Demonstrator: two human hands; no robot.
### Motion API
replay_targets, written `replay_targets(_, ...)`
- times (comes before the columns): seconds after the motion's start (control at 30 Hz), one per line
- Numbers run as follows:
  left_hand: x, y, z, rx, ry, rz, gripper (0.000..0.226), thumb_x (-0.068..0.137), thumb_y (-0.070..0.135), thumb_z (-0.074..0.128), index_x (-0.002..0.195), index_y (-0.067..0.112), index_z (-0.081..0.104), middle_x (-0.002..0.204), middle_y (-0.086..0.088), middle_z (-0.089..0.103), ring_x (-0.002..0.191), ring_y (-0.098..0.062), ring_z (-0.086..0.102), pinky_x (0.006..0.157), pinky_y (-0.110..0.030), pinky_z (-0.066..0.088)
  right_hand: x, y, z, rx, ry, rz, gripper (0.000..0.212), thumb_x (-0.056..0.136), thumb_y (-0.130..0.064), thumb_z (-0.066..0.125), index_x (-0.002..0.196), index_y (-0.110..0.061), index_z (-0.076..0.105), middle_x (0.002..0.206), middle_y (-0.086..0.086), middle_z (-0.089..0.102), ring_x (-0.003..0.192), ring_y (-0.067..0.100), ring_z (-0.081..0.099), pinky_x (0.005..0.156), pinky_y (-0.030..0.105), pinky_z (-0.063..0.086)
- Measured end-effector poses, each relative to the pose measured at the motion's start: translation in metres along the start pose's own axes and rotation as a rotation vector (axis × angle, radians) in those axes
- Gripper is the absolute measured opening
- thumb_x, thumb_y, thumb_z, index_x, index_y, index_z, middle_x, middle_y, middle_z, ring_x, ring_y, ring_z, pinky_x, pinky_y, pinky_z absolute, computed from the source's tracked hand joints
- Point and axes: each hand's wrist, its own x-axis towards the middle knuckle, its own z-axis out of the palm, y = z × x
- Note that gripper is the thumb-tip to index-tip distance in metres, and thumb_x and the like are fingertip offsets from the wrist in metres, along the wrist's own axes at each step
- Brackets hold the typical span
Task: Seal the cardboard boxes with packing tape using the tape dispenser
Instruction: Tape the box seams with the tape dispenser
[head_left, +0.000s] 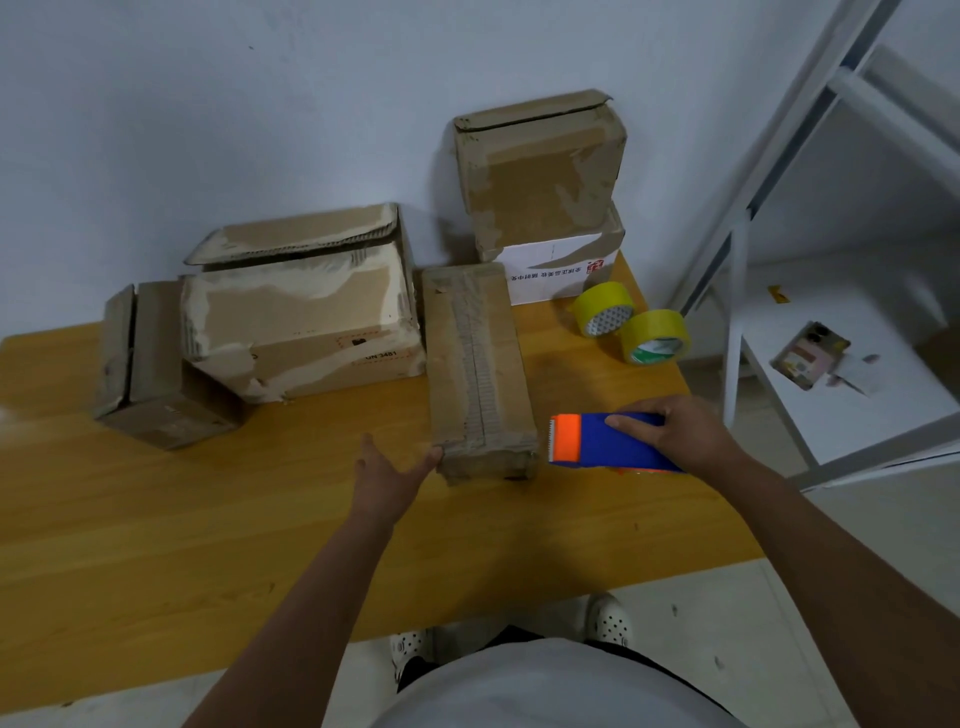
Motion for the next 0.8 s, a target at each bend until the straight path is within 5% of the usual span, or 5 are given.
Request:
replay_targets(0.13,-0.008,0.009,0.0,0.35,0.206,0.542,0.085,0.096,0.043,0.057,0.158,0.016,0.005,0.166,-0.004,0.003,0.152,-0.022,0.007,0.118,-0.043,0.022,-0.003,0.003,0.001,0.003,0.023,0.014,0.022,0.083,-0.052,0.066,0.095,-0.036,0.074,0.076,-0.023,0.064,0.07,-0.007,0.062,0.056,0.011,0.046)
replay_targets(0.23,-0.006,0.03,0.026,0.53,0.008,0.939,0.058,0.105,0.036,0.035,0.157,0.026,0.012,0.162,0.011,-0.001,0.15,-0.008,-0.008,0.123,-0.042,0.005,-0.005,0.003,0.003,0.007,0.033,0.002,0.023,0.083,-0.051,0.066,0.097,-0.034,0.075,0.078,-0.026,0.062,0.07,-0.012,0.061,0.053,0.008,0.044)
replay_targets(0.47,0.029,0.048,0.064,1.089,-0.092,1.006,0.055,0.104,0.052,0.012,0.156,0.039,0.002,0.165,0.012,-0.008,0.151,-0.017,-0.017,0.12,-0.053,-0.007,-0.01,0.001,-0.004,0.007,0.001,-0.01,0.016,0.082,-0.052,0.065,0.095,-0.043,0.07,0.089,-0.02,0.067,0.076,-0.01,0.06,0.059,0.011,0.045)
replay_targets(0.67,0.036,0.041,0.062,1.119,-0.089,0.993,0.059,0.099,0.056,0.0,0.155,0.042,-0.003,0.164,0.015,-0.012,0.15,-0.014,-0.02,0.12,-0.052,-0.009,-0.017,0.009,-0.012,-0.009,0.018,-0.032,0.054,0.074,-0.066,0.056,0.112,-0.03,0.07,0.1,-0.008,0.067,0.088,0.007,0.064,0.069,0.023,0.052)
replay_targets(0.8,0.036,0.04,0.062,1.097,-0.102,0.994,0.061,0.096,0.059,-0.005,0.155,0.043,-0.005,0.163,0.015,-0.014,0.149,-0.014,-0.022,0.12,-0.053,-0.009,-0.025,0.014,-0.012,0.025,-0.016,-0.024,0.044,0.083,-0.054,0.063,0.118,-0.029,0.068,0.104,-0.009,0.069,0.087,0.001,0.064,0.069,0.015,0.049)
